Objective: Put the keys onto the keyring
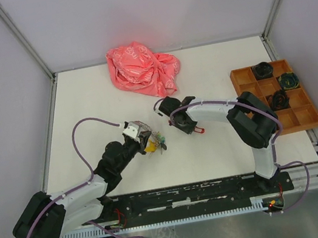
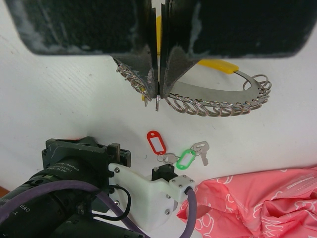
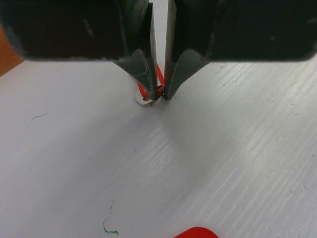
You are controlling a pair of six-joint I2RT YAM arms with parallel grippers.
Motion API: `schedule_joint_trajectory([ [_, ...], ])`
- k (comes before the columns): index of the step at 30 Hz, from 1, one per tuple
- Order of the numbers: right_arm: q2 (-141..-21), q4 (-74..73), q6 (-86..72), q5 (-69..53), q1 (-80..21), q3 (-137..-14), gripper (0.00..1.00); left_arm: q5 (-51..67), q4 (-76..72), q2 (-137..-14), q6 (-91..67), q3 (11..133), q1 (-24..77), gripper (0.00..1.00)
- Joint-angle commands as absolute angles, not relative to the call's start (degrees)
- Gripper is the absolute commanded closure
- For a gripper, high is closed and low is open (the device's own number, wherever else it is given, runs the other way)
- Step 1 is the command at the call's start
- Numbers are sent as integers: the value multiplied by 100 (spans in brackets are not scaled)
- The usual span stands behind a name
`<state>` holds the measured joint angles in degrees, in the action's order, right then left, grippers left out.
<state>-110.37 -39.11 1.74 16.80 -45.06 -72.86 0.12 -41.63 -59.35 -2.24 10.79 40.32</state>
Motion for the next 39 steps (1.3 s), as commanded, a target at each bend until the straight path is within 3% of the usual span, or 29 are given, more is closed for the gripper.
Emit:
schedule_joint_trajectory([
  [1, -11126, -3945, 111, 1690, -4448, -7422, 86, 0, -4536, -5845, -190, 1222, 4034, 97],
  [9, -10703, -3817, -87, 1049, -4250, -7327, 99, 9, -4518, -5827, -193, 1222, 4030, 97],
  [18, -10083, -3211, -578, -271, -4100, -6816, 100, 9, -4520, -5810, -193, 1222, 4038, 97],
  [23, -10003, -2599, -909, -375, -4034, -6331, 99, 9, -4518, -5792, -192, 1213, 4032, 97],
  [31, -9871, -1982, -1455, -234, -3794, -5778, 93, 9, -4522, -5801, -193, 1213, 4034, 97],
  [39, -9680, -2201, -1556, 18, -3754, -5841, 80, 17, -4532, -5822, -193, 1213, 4027, 97],
])
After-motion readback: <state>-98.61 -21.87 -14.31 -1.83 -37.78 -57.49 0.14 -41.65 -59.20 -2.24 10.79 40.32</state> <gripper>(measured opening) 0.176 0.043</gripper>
